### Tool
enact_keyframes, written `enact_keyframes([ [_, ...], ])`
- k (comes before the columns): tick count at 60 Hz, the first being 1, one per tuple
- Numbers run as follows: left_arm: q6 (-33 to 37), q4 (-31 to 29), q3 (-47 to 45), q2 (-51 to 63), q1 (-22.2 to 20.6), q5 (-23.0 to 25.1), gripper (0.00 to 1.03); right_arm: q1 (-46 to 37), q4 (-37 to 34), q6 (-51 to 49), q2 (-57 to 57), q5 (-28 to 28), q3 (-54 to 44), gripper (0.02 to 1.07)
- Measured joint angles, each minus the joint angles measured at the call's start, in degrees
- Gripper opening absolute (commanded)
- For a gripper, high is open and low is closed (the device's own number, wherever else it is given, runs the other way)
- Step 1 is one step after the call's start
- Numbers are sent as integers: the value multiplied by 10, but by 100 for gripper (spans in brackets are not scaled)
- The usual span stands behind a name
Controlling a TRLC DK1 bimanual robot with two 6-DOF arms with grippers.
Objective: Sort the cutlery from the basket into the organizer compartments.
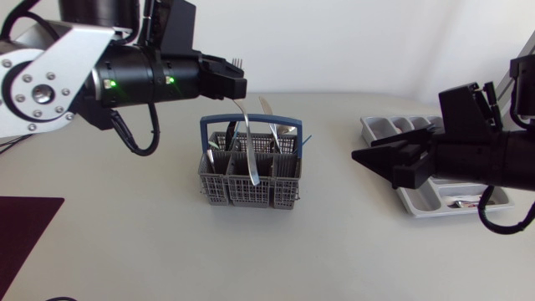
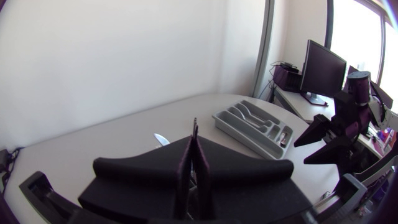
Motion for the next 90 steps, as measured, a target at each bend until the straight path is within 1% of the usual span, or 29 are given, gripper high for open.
enact_keyframes([
  [6, -23, -10, 10, 27, 0, 31, 4, 25, 1, 18, 10, -7, 20, 73],
  [17, -49, -17, 21, 65, 0, 56, 4, 82, 19, 51, 59, -6, 47, 73],
  [25, -54, -17, 25, 80, -7, 59, 4, 124, 24, 59, 109, 2, 66, 73],
  [49, -64, -12, 47, 108, -25, 63, 4, 158, 37, 67, 237, 1, 150, 72],
  [54, -64, -10, 47, 113, -26, 64, 4, 164, 40, 68, 252, 1, 158, 61],
  [58, -64, -10, 47, 116, -26, 65, 4, 167, 41, 68, 261, 1, 163, 56],
  [69, -75, -10, 47, 117, -26, 75, 4, 172, 53, 70, 277, 1, 168, 46],
  [76, -76, -9, 47, 117, -26, 78, 4, 172, 53, 72, 282, -3, 168, 45],
  [83, -76, -9, 47, 117, -26, 80, 4, 172, 56, 72, 282, -4, 168, 37],
  [90, -76, -9, 47, 117, -26, 82, 4, 172, 64, 72, 282, -7, 168, 26],
])
